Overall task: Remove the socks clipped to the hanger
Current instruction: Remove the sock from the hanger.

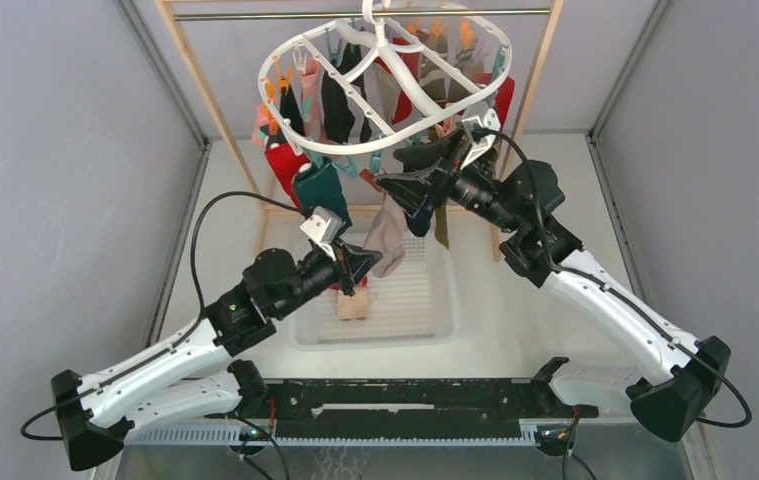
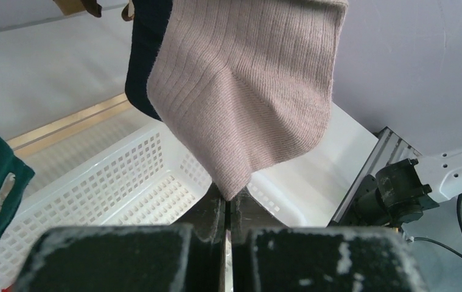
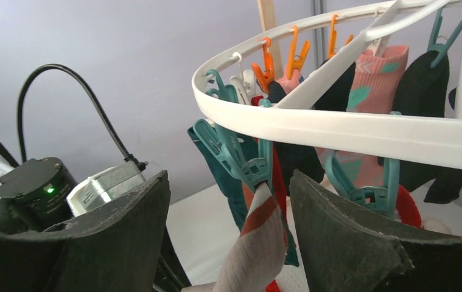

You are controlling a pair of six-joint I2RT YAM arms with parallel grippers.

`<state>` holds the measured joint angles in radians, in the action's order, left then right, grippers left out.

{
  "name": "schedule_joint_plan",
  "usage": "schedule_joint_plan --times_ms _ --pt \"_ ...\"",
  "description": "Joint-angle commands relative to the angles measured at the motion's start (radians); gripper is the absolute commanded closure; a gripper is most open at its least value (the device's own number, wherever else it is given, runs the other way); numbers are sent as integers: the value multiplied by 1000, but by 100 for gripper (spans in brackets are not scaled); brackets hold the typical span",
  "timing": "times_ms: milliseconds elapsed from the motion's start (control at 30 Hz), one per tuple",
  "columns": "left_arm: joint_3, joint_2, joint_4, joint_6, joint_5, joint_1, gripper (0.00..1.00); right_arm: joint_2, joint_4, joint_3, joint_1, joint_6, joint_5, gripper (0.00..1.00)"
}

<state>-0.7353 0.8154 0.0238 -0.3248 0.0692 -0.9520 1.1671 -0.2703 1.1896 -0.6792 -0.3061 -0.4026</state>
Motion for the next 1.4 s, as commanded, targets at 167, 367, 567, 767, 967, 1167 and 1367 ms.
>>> schedule_joint_plan --times_ms 167,367,567,767,967,1167,1367 --pt "-82 -25 4 -6 -21 10 100 24 -6 57 -36 59 149 20" --pt "-89 -28 -2 -8 -32 10 100 49 -9 72 -37 56 176 20" --pt "-94 -23 -2 -13 -44 10 100 71 -29 79 -36 50 167 20" --pt "-95 -17 -4 -10 -46 9 100 84 -47 82 -30 42 152 20" --pt "-95 -5 0 -10 -49 10 100 88 -66 82 -18 30 135 20" --pt "-95 7 4 -9 -53 10 100 91 -82 83 -6 20 126 20" --pt "-89 13 11 -10 -54 10 100 94 -85 88 1 18 119 21"
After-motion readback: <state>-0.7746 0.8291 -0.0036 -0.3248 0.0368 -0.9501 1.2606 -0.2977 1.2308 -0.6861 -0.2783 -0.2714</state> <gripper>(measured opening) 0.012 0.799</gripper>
